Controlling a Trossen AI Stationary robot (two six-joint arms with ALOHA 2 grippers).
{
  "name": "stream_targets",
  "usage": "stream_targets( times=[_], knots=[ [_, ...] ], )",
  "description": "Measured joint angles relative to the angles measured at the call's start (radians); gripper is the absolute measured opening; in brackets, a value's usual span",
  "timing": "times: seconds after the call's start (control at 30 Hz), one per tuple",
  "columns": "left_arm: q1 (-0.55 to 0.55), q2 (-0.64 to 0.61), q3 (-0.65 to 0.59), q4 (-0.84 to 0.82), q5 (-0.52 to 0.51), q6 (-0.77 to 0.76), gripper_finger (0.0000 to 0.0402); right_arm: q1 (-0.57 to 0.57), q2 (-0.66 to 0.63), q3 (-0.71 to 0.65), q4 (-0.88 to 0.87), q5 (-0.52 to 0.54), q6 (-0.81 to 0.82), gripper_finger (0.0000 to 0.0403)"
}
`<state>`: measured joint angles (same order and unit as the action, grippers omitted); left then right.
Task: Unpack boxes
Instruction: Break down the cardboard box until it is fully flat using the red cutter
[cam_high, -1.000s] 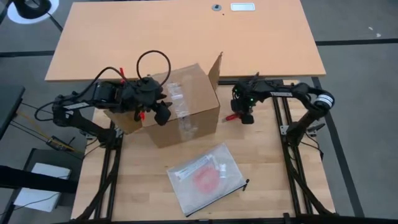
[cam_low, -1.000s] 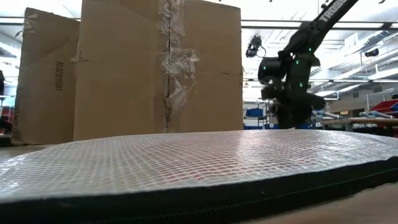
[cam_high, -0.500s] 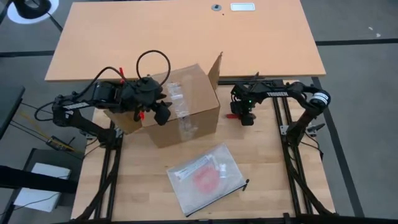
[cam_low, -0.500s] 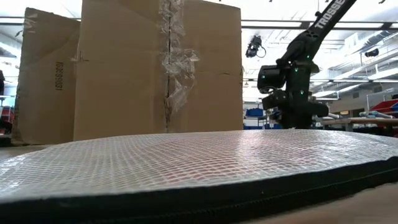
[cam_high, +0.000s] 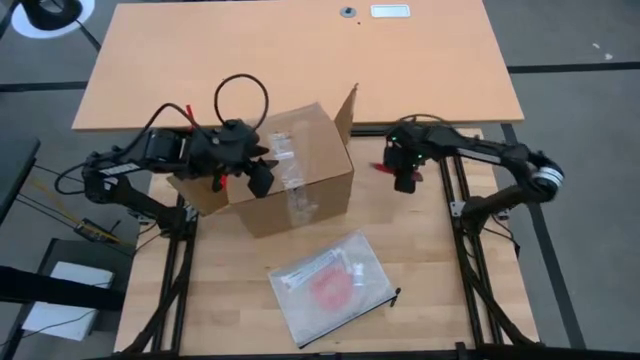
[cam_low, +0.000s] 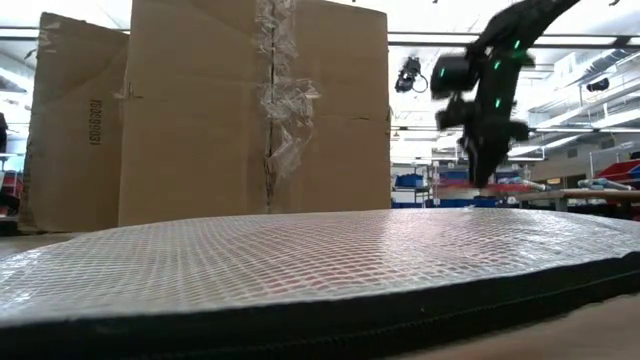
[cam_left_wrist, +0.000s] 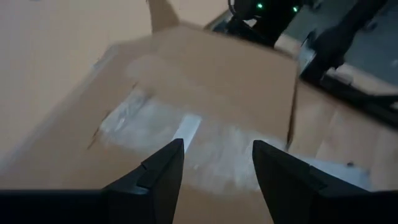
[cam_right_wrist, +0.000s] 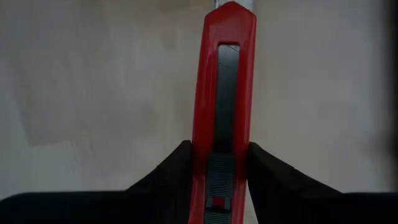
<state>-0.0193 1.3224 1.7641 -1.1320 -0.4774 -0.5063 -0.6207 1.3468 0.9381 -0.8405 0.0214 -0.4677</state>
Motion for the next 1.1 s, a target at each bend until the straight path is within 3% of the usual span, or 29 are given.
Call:
stream_targets(
  times=[0.23, 0.4, 0.63, 0.87, 1.1],
  knots=[
    [0.0, -0.001, 0.027, 0.135, 0.023, -0.104, 0.0202, 0.1, -0.232, 0.142, -0.144, 0.229, 0.051, 0.0124],
    [0.0, 0.013, 0.027, 0.197, 0.031, -0.151, 0.0202, 0.229, -0.315, 0.28, -0.189, 0.37, 0.141, 0.0124],
    [-0.01, 0.091, 0.026, 0.337, 0.043, -0.154, 0.0202, 0.461, -0.298, 0.453, -0.157, 0.463, 0.324, 0.0124],
    [-0.015, 0.199, 0.025, 0.501, 0.046, -0.154, 0.0202, 0.645, -0.233, 0.495, -0.013, 0.563, 0.399, 0.0124],
    [-0.016, 0.281, 0.025, 0.658, 0.047, -0.153, 0.0202, 0.758, -0.111, 0.539, 0.133, 0.62, 0.425, 0.0124]
  ],
)
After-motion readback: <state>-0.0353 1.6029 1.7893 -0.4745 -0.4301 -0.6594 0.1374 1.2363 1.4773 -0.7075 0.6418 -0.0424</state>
